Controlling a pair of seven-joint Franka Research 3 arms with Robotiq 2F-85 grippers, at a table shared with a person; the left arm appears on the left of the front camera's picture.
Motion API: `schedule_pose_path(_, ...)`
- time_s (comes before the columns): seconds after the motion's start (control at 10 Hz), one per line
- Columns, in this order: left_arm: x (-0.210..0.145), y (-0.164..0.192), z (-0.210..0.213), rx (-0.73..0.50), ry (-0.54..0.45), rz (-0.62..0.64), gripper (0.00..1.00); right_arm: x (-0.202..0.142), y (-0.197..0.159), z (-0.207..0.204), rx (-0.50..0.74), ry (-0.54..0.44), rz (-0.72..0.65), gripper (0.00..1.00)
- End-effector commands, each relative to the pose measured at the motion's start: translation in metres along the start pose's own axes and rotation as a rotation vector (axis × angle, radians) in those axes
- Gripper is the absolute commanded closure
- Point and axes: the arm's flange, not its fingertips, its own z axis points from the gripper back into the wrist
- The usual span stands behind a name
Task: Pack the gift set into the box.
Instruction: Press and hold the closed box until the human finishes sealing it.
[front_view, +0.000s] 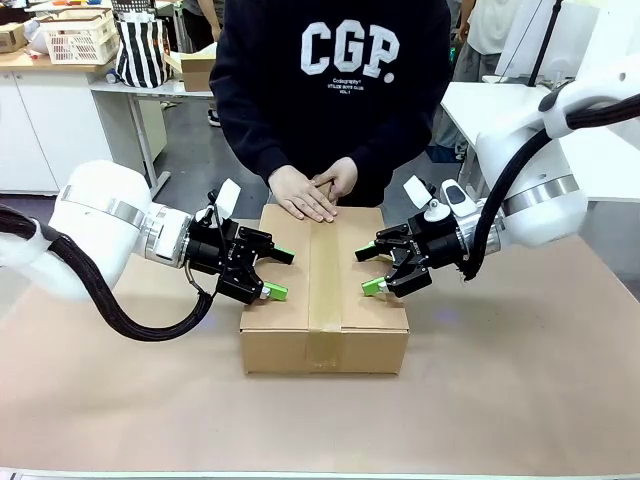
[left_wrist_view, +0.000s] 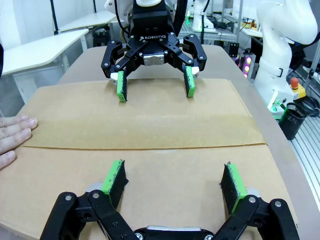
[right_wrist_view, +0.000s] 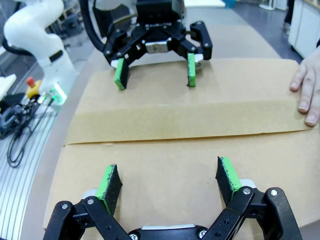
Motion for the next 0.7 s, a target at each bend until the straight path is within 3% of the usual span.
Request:
schedule_pose_path(0.0, -0.002, -0.0009, -0.0005, -0.001, 0.002, 0.004, 0.0, -0.0025, 0.0004, -0.0002, -0.004, 0.001, -0.007, 0.0)
schedule_pose_path(0.6, -0.002, -0.0009, -0.0005, -0.001, 0.002, 0.004, 0.0, -0.0025, 0.0004, -0.0002, -0.004, 0.001, -0.007, 0.0)
